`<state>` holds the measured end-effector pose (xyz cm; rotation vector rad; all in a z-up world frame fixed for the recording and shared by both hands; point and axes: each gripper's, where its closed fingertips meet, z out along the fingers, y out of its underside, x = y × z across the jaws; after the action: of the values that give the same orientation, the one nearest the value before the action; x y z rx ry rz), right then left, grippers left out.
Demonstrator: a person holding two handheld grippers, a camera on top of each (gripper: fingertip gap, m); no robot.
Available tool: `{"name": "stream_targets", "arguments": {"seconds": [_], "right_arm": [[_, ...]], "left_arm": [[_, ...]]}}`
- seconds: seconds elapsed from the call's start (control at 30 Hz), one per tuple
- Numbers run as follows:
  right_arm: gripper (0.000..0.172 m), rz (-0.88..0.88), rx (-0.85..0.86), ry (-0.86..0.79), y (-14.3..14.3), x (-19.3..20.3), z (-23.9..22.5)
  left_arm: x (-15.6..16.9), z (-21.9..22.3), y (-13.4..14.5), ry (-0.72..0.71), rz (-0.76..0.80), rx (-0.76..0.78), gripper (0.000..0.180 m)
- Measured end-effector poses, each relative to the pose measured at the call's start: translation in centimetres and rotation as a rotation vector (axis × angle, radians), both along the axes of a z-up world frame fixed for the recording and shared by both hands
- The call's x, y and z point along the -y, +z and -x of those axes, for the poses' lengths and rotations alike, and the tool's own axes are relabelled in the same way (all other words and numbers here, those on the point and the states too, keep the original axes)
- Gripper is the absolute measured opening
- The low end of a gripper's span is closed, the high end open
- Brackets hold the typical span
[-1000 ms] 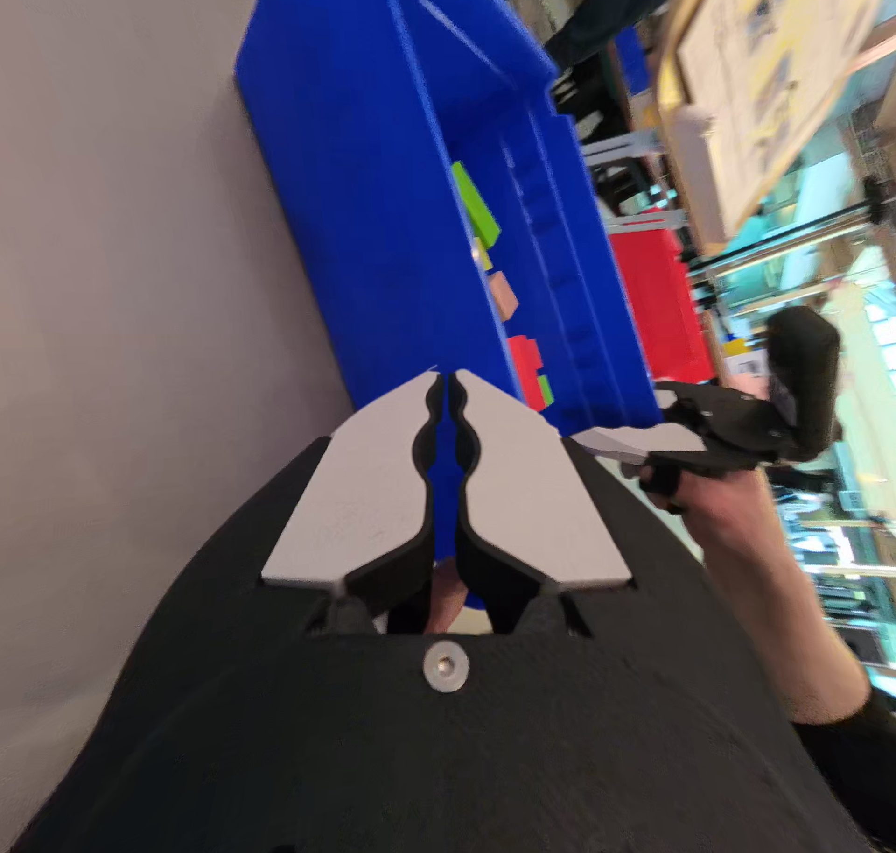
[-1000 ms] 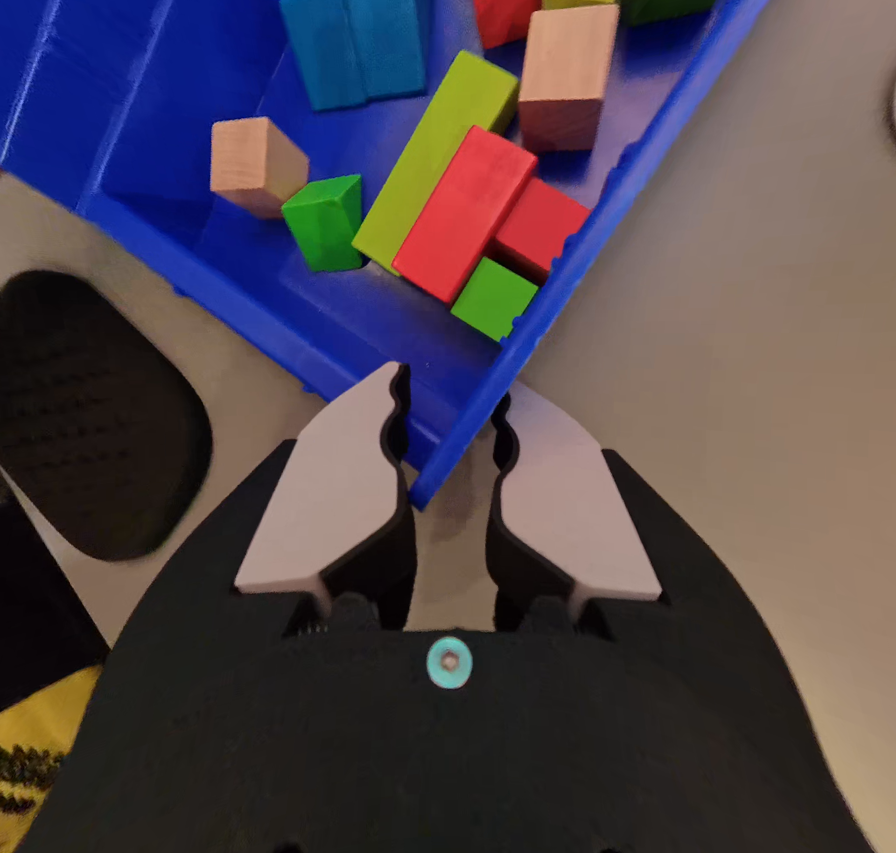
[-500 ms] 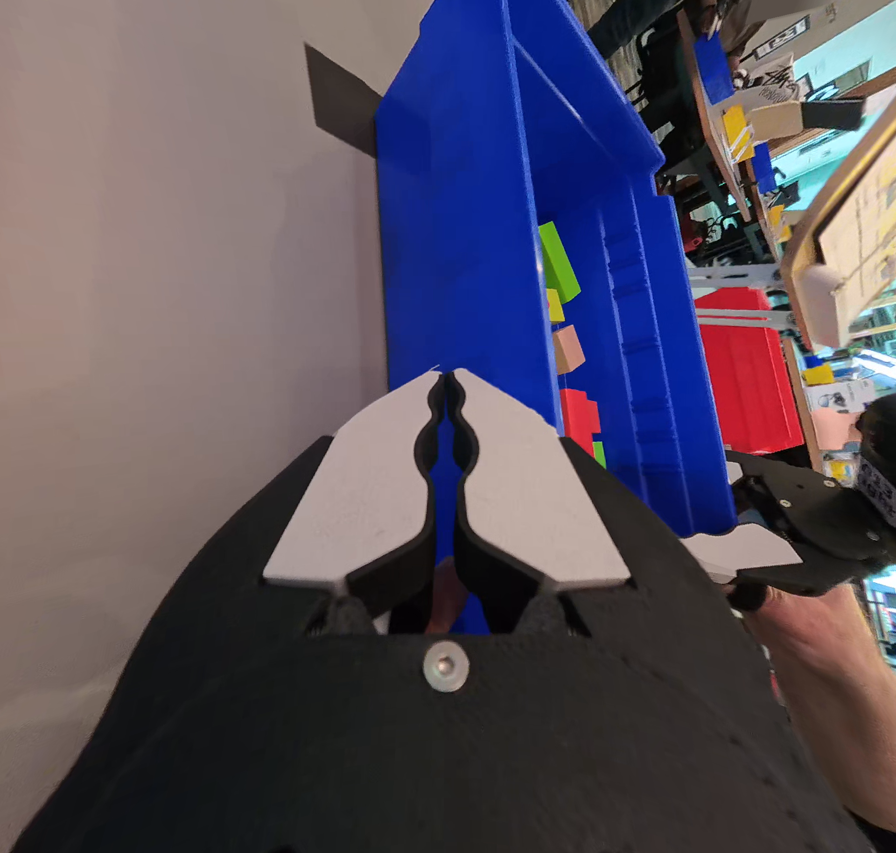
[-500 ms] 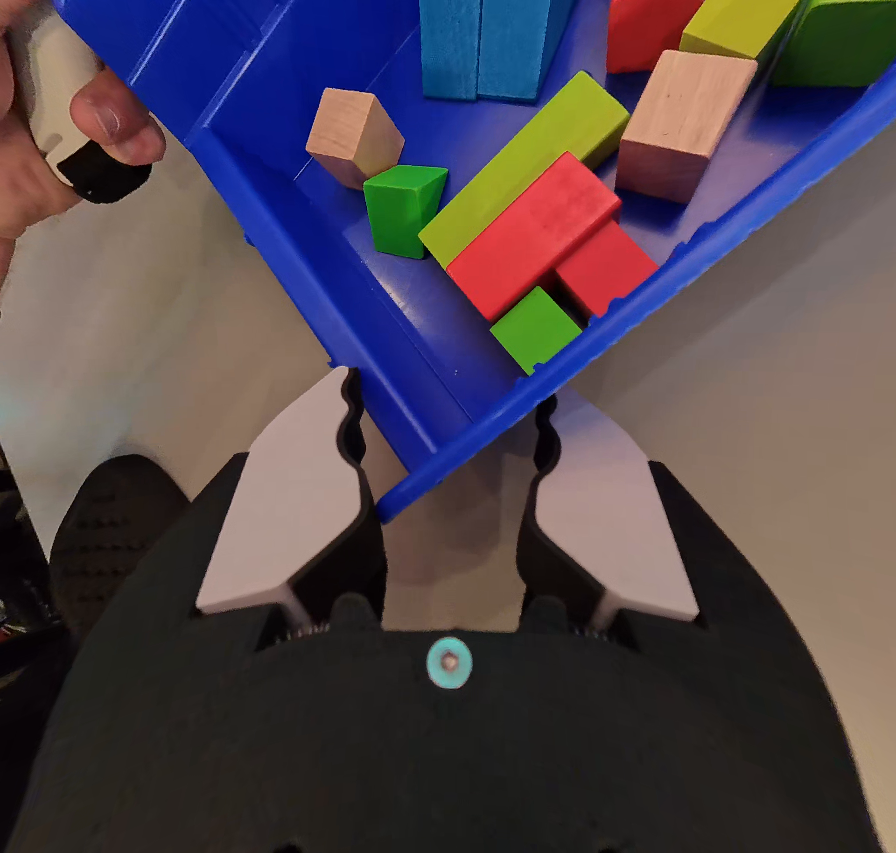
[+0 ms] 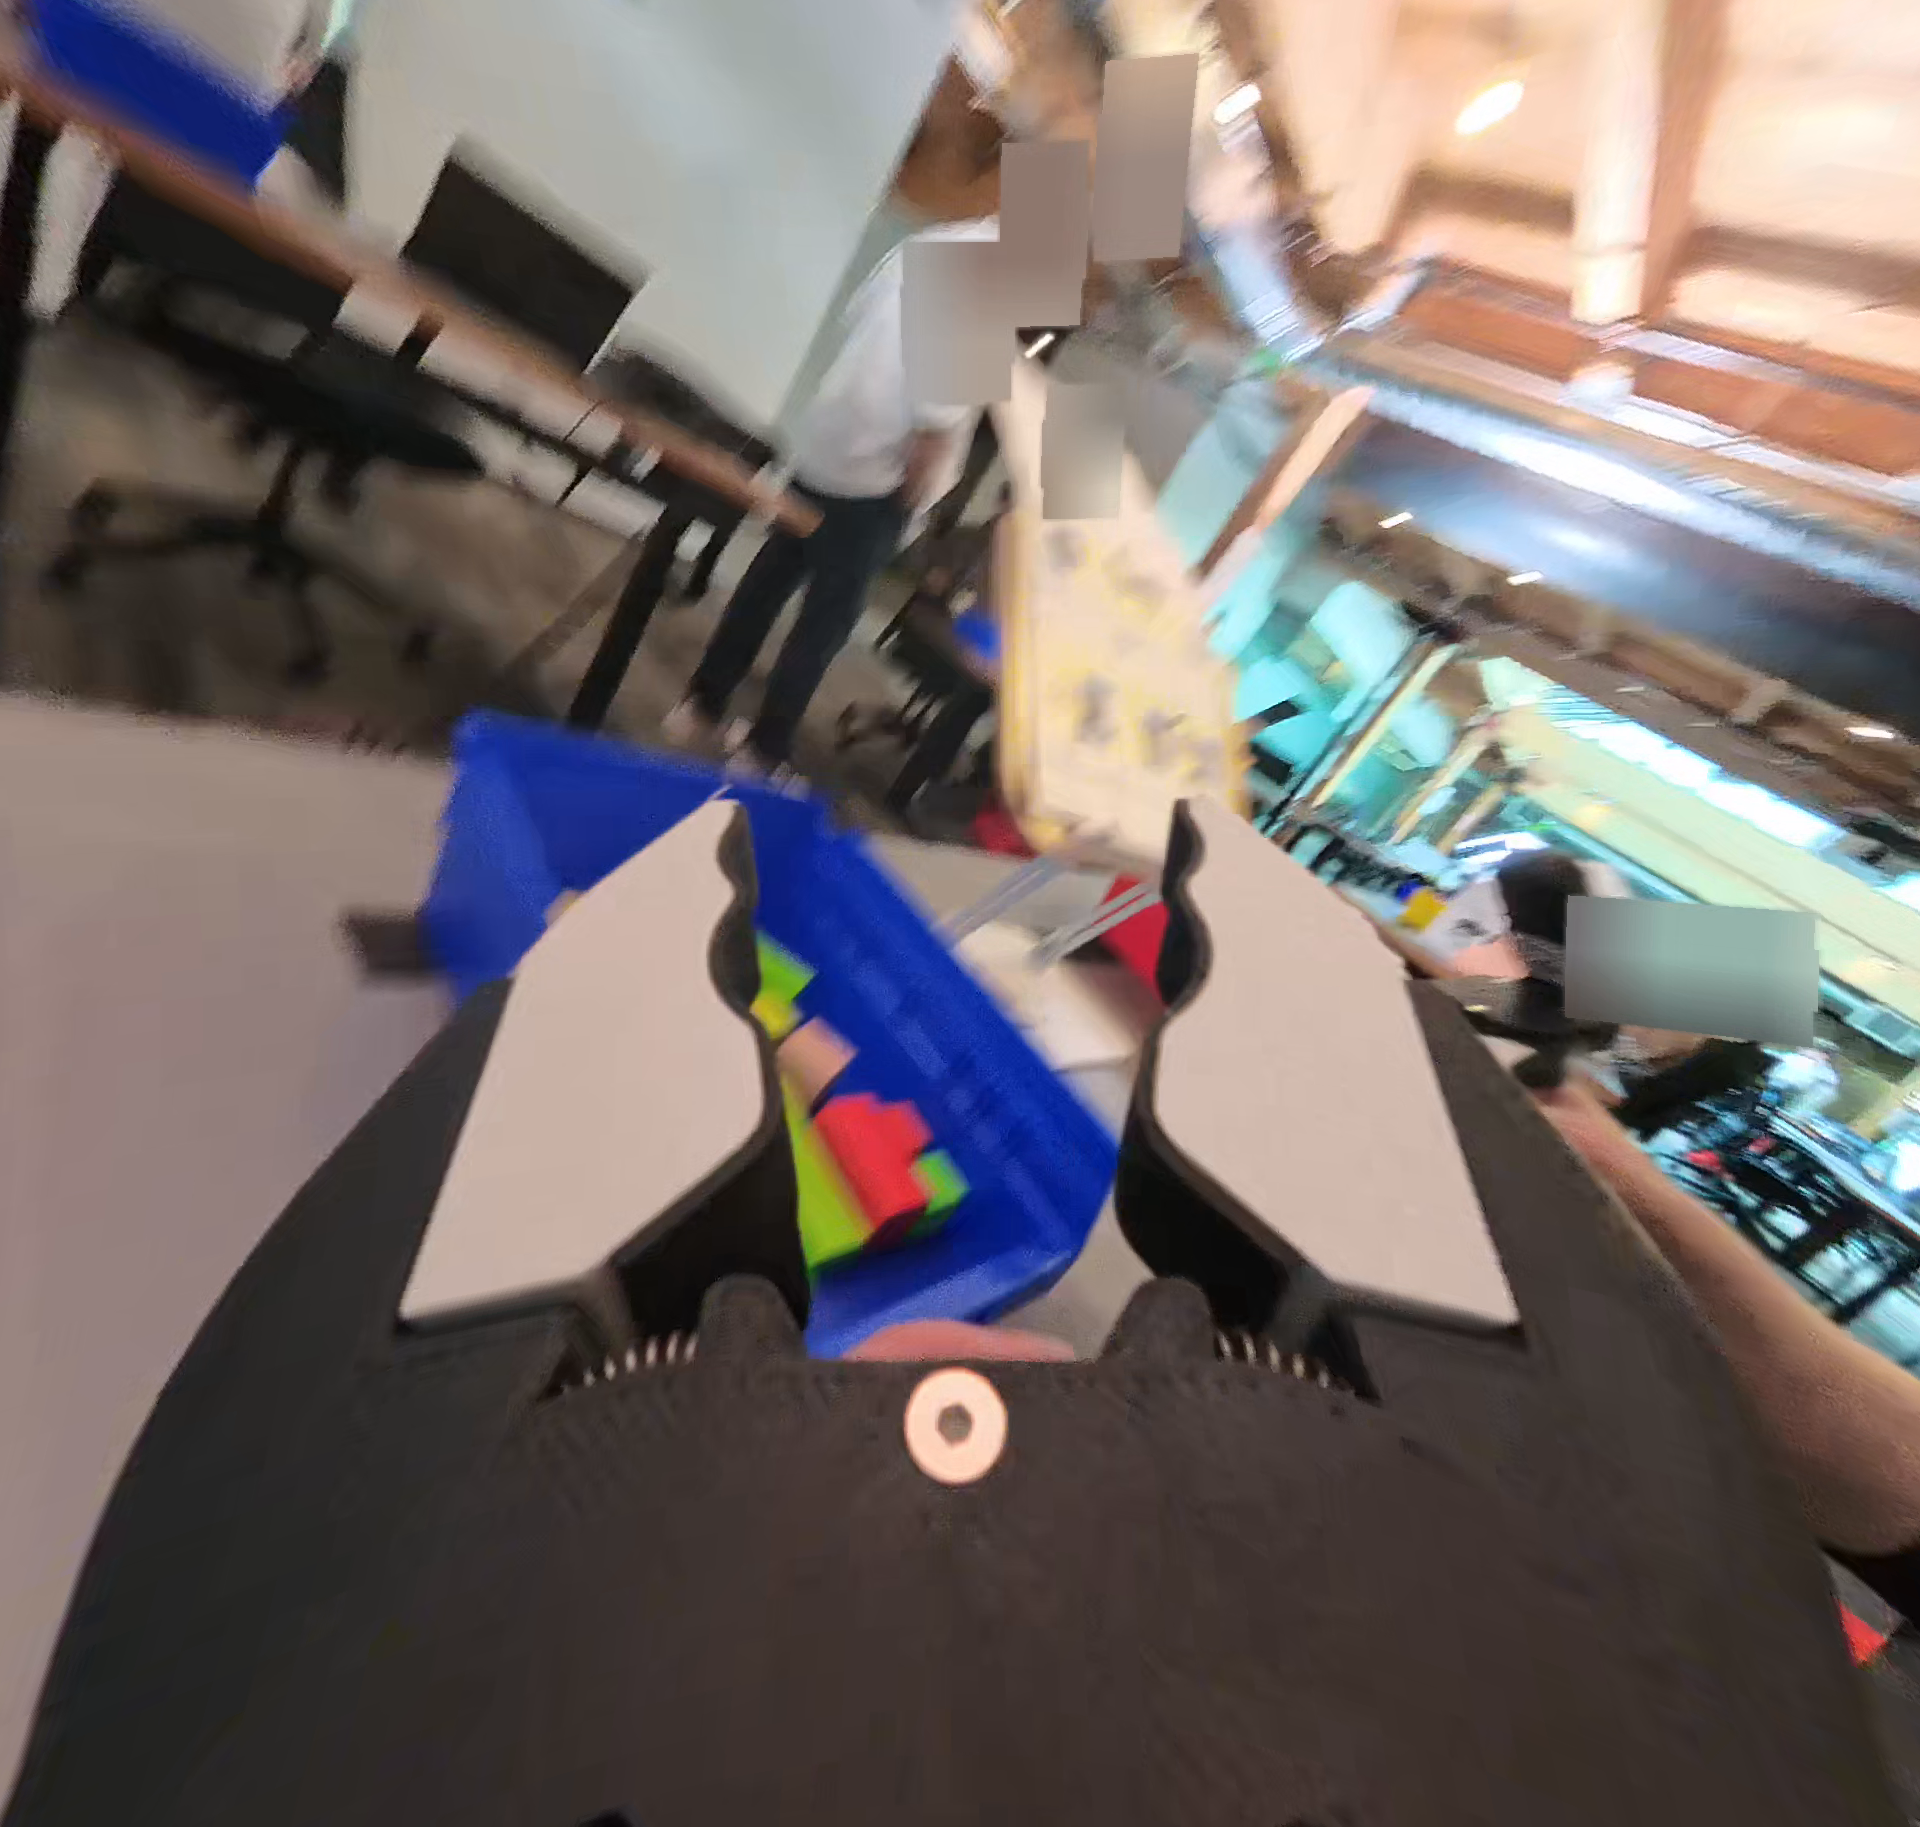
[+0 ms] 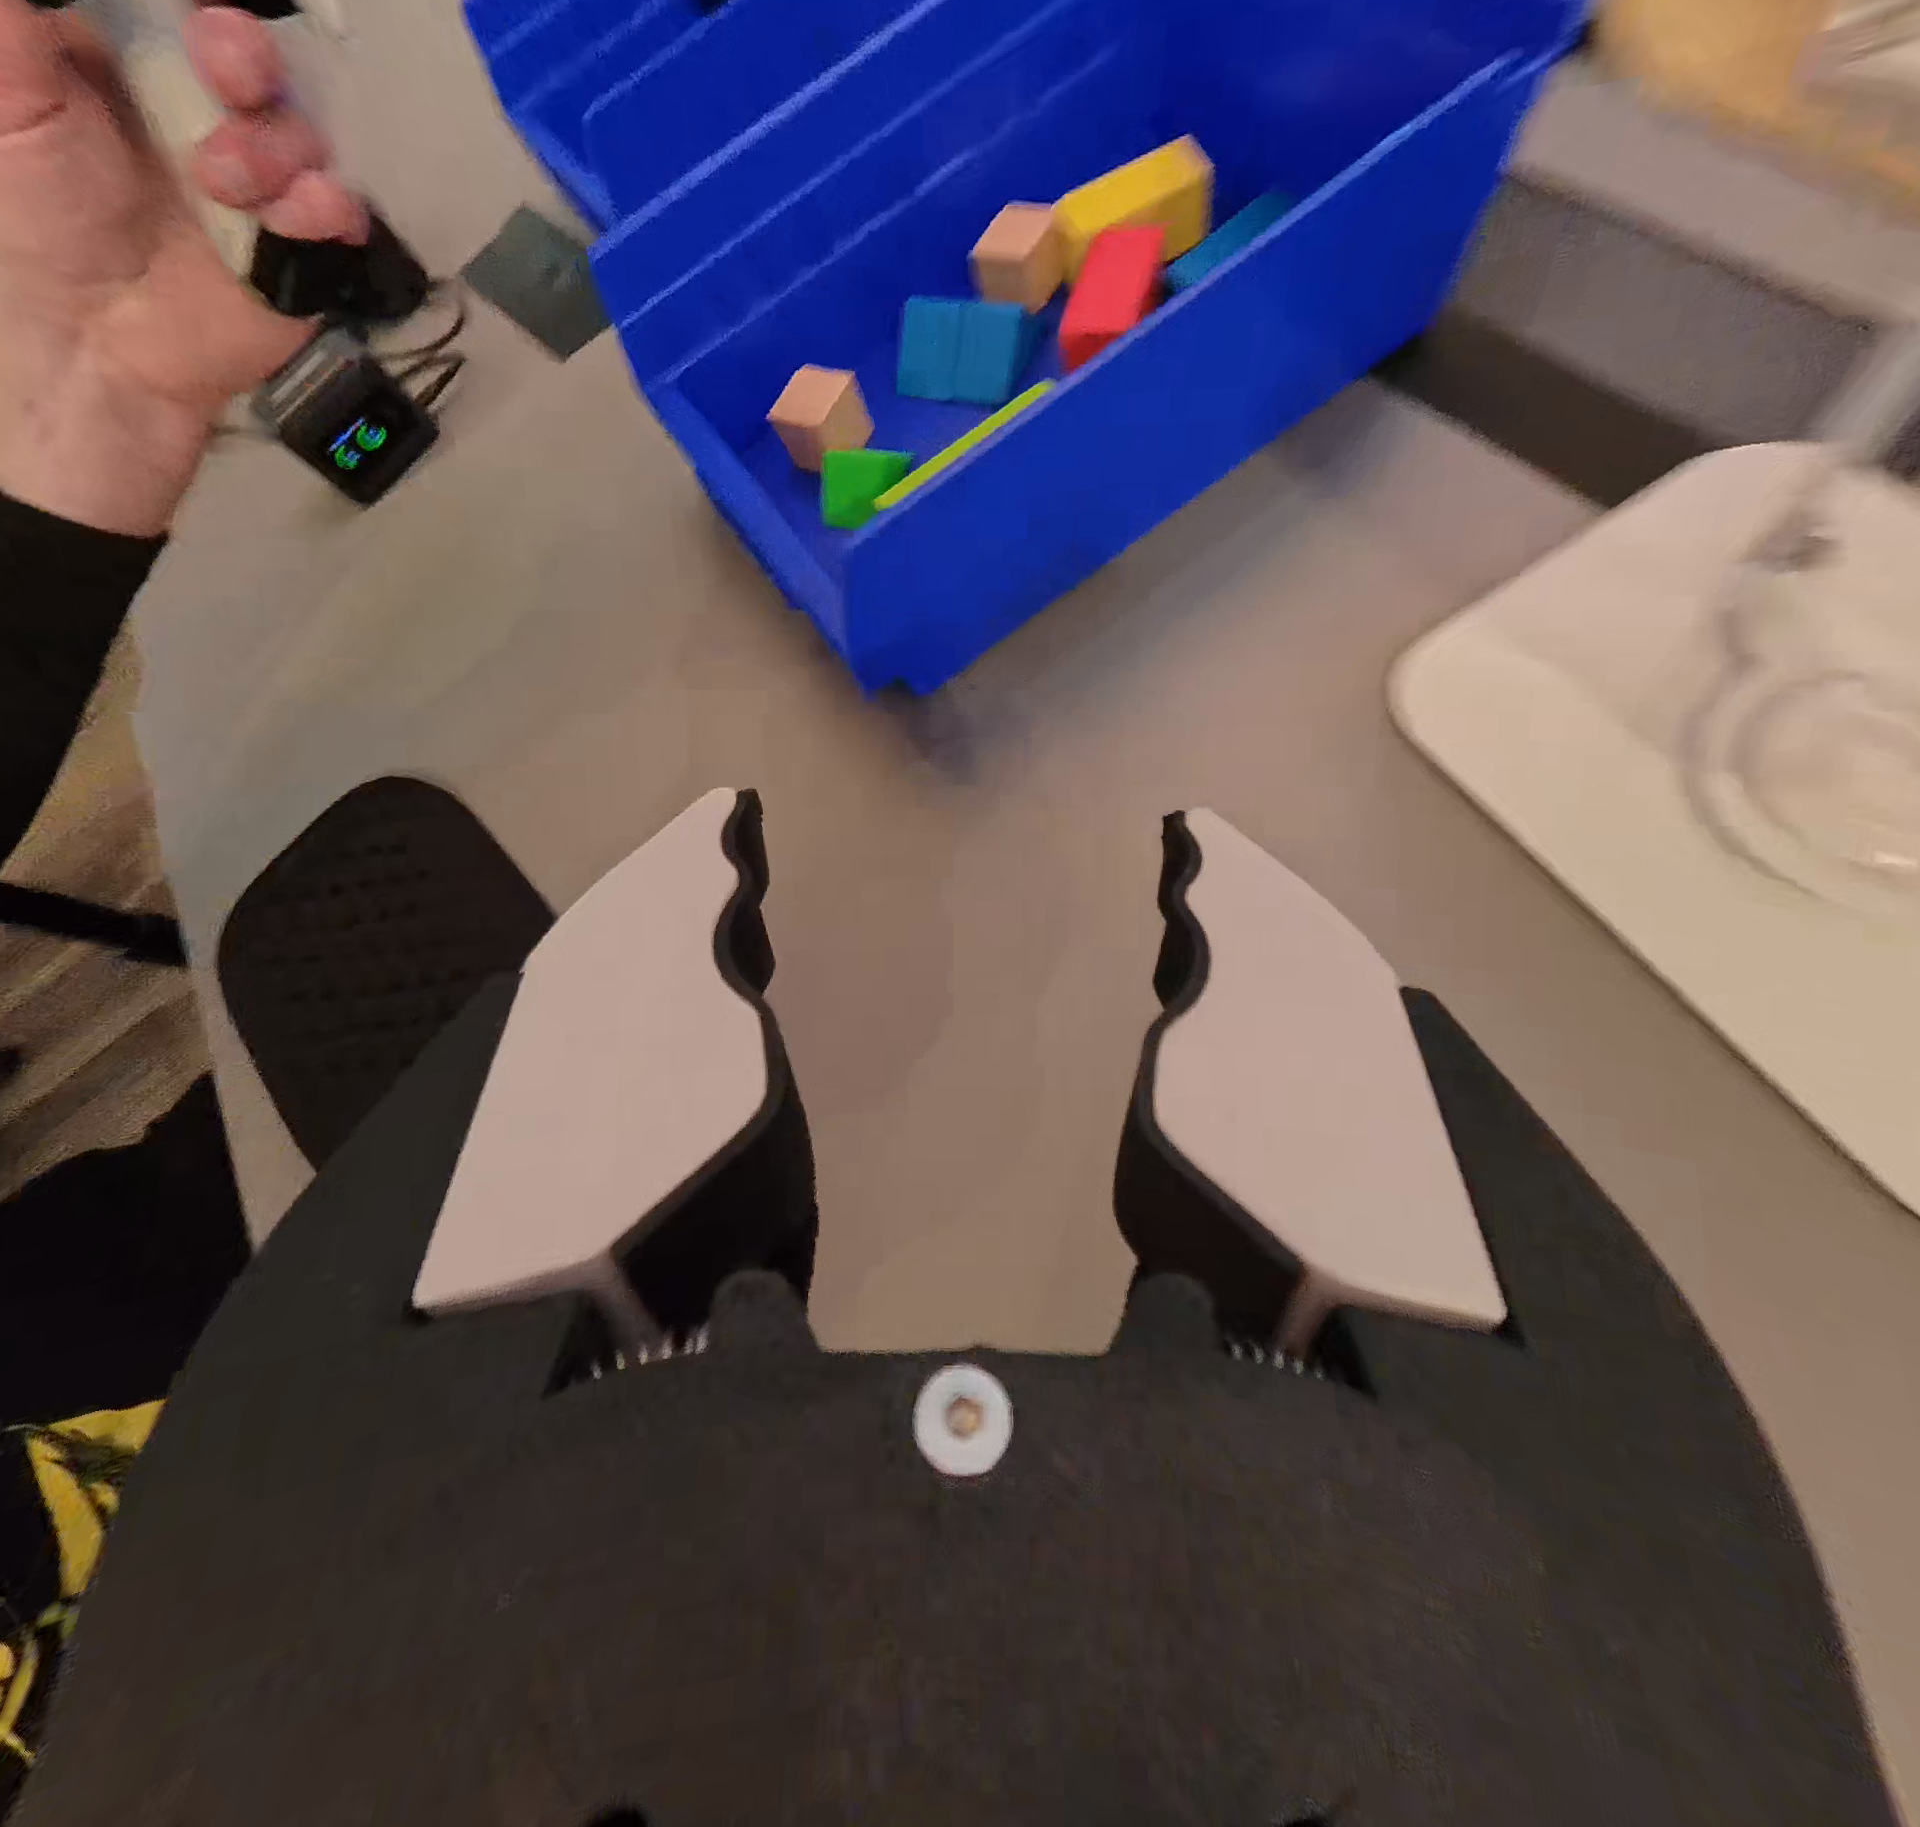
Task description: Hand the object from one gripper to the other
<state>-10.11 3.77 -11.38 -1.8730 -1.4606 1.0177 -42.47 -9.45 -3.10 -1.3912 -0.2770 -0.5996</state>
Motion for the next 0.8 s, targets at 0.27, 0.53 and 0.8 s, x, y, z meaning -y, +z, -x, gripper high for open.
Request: {"name": "stream_targets", "arguments": {"seconds": [0.27,0.53,0.8], "right_arm": [[0.061,-0.159,-0.28,-0.167,9.6,-8.2,-10.0],[0.054,-0.356,-0.495,-0.095,16.4,-11.2,-10.3],[0.051,-0.353,-0.522,-0.019,14.9,-12.4,-9.9]], "left_arm": [[0.2,-12.7,14.9,-0.274,-0.453,-0.134,0.082],[-5.8,-20.4,19.0,-0.385,-0.565,-0.197,0.048],[-11.3,-22.0,16.7,-0.291,-0.471,-0.335,0.059]]}}
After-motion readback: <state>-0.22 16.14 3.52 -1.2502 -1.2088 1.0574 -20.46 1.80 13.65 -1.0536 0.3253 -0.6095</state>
